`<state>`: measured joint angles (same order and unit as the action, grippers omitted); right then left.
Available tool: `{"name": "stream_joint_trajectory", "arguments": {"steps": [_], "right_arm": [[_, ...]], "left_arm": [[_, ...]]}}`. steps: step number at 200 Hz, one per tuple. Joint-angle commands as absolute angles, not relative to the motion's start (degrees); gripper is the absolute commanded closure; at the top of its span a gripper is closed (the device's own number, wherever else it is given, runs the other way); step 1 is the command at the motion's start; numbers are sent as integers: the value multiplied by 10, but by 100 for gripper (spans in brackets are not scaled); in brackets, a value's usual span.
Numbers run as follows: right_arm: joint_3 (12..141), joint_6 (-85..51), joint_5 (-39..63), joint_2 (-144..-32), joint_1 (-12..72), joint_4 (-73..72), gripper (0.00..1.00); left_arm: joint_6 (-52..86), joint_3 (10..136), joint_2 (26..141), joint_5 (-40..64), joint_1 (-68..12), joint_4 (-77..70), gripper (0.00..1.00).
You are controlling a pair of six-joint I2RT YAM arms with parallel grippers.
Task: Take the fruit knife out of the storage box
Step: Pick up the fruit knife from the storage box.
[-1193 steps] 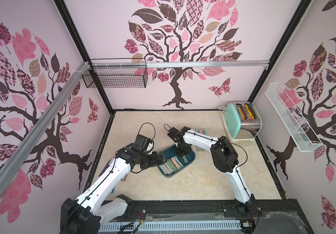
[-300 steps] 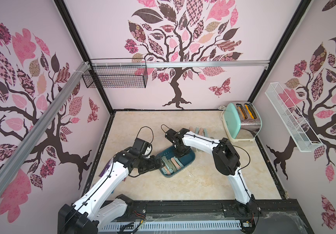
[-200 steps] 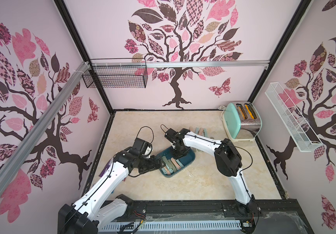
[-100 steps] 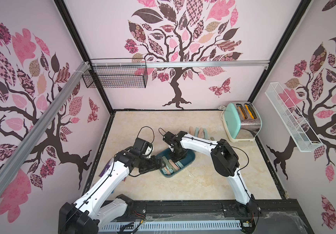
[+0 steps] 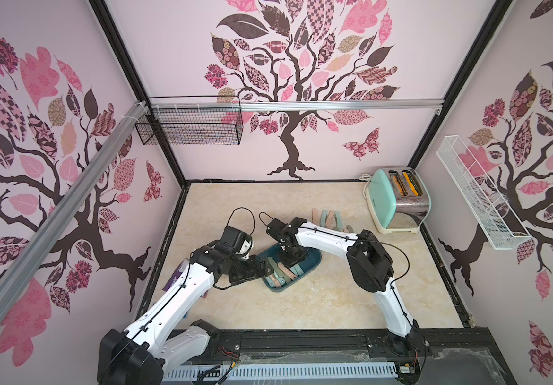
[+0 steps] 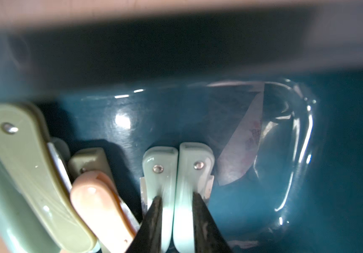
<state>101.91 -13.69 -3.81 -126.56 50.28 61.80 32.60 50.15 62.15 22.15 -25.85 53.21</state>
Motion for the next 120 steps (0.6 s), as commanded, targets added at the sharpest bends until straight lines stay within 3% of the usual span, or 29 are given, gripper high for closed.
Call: {"name": "stream_joint_trajectory", "arguments": {"steps": [1, 39, 77, 120], "right_arm": [[988, -137, -62, -1283, 493, 629, 76], [951, -131, -49, -1248, 489, 596, 77], [912, -119, -35, -1179, 488, 540, 68], [941, -125, -75, -1217, 483, 584, 69]], "left_arm": [[322, 508, 623, 223, -256, 521, 2], [329, 501, 624, 224, -256, 511, 2], [330, 497, 626, 226, -256, 504, 2], [325, 502, 636, 229, -256, 501, 2]]}}
